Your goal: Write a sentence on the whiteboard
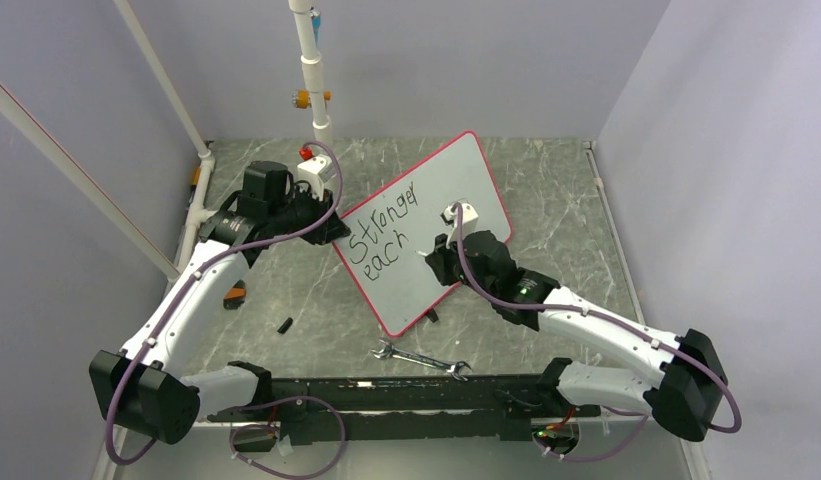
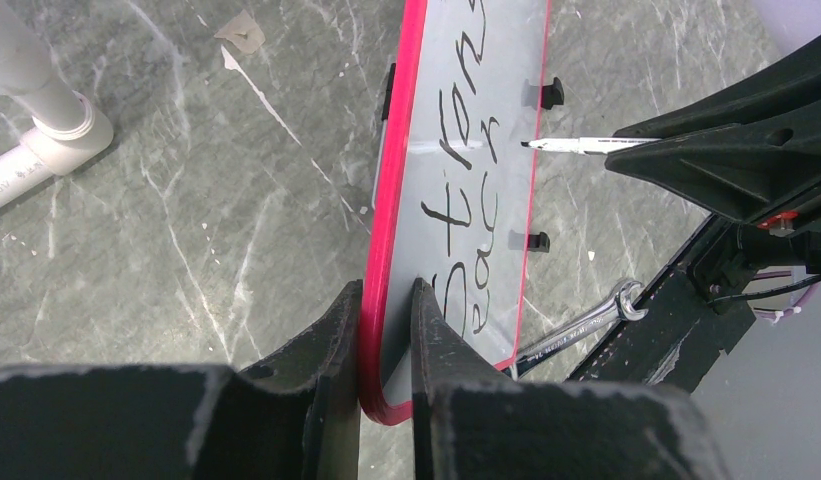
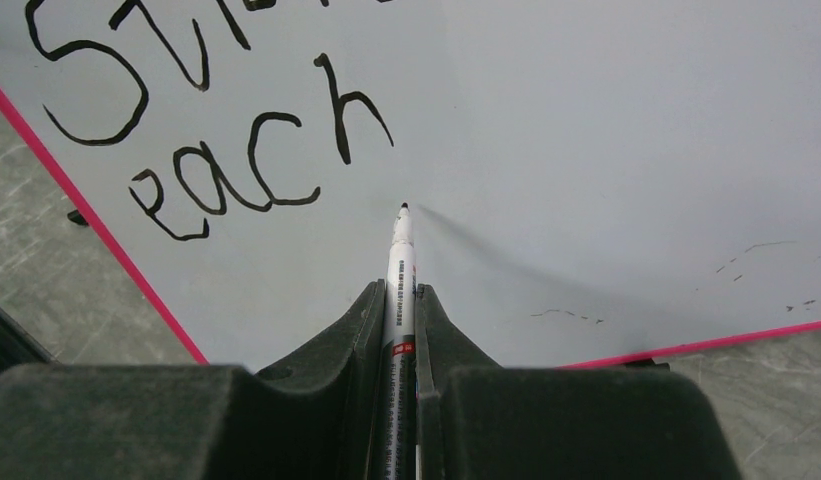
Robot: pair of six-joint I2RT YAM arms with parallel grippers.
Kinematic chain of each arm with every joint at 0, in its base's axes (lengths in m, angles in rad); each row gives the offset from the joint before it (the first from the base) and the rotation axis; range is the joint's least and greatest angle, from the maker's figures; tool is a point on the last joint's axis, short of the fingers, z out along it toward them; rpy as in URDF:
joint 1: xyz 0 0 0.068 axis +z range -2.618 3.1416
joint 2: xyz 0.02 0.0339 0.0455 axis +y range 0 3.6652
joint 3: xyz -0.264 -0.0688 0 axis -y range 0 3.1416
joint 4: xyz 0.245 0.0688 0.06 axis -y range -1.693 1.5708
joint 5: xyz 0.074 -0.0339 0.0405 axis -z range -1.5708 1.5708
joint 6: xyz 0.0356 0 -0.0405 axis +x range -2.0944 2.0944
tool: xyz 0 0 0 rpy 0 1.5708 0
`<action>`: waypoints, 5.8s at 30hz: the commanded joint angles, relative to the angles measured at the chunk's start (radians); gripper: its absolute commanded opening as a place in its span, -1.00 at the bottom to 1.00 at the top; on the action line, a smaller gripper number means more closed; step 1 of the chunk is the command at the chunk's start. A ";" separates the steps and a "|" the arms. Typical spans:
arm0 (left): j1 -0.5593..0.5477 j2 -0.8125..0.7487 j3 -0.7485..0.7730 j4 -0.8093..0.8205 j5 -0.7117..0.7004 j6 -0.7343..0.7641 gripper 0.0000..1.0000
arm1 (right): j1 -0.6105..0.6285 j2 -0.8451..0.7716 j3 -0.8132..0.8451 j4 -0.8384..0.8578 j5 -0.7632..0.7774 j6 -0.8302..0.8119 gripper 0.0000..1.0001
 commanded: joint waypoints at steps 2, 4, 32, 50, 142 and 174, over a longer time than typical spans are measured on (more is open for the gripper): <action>0.013 -0.018 0.004 0.039 -0.171 0.107 -1.00 | -0.003 -0.057 0.011 -0.010 -0.006 0.013 -1.00; 0.013 -0.018 0.004 0.039 -0.172 0.107 -1.00 | -0.004 -0.072 0.018 -0.020 0.002 0.008 -1.00; 0.013 -0.005 0.005 0.037 -0.172 0.110 -1.00 | -0.140 -0.136 0.034 -0.042 0.043 -0.051 -1.00; 0.013 0.004 0.007 0.034 -0.175 0.112 -1.00 | -0.286 -0.139 -0.052 0.118 -0.262 -0.004 -1.00; 0.013 -0.012 0.005 0.037 -0.166 0.112 -1.00 | -0.302 0.083 0.056 0.075 -0.294 -0.016 -1.00; 0.014 -0.009 0.008 0.033 -0.164 0.113 -1.00 | -0.302 0.239 0.277 0.127 -0.290 -0.008 -1.00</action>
